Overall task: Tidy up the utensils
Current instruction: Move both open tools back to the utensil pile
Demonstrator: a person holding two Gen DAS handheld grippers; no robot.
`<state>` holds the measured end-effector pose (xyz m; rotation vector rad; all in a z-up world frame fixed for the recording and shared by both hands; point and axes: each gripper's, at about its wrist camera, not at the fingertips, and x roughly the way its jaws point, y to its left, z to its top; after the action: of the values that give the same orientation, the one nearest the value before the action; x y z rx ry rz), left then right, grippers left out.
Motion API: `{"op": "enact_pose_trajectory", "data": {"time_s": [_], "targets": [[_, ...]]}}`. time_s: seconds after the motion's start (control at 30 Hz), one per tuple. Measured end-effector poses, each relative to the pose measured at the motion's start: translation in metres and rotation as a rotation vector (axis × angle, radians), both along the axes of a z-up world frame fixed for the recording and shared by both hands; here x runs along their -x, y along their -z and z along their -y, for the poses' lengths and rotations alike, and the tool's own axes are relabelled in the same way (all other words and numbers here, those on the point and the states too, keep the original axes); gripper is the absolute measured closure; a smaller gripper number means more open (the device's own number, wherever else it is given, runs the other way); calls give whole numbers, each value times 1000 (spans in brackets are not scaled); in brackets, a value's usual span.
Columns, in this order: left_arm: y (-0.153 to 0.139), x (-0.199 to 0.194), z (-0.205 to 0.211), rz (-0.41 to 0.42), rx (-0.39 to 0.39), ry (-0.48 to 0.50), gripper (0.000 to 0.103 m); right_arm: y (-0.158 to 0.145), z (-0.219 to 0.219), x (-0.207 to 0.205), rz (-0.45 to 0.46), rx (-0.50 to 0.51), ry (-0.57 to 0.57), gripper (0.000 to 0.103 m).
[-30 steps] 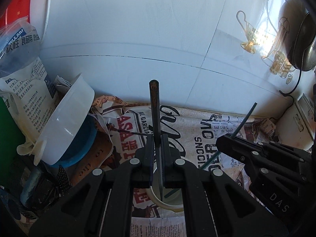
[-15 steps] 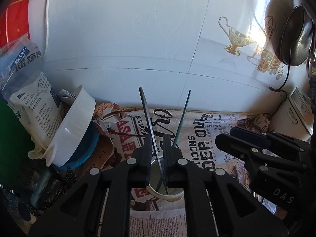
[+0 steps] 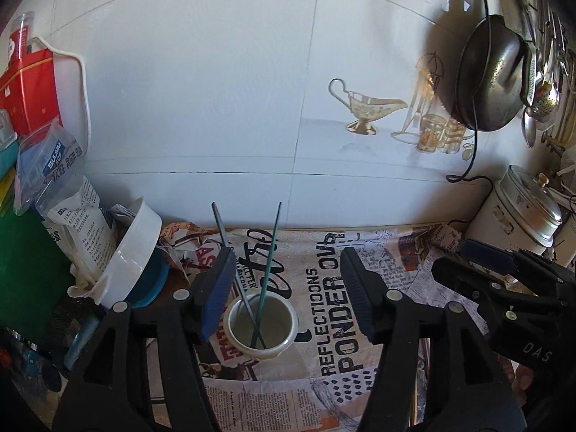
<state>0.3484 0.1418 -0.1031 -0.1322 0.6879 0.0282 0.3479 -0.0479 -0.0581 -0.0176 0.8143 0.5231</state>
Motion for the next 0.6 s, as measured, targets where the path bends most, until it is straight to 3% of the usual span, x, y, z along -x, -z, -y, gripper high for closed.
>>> {"op": "enact_pose_trajectory", "data": {"time_s": [0.27, 0.6], "targets": [[-4, 6, 53, 13, 18, 48, 18, -1, 71, 11, 11, 36, 132, 46], [42, -13, 127, -111, 10, 144, 16, 32, 164, 13, -86, 105, 306, 44]]}}
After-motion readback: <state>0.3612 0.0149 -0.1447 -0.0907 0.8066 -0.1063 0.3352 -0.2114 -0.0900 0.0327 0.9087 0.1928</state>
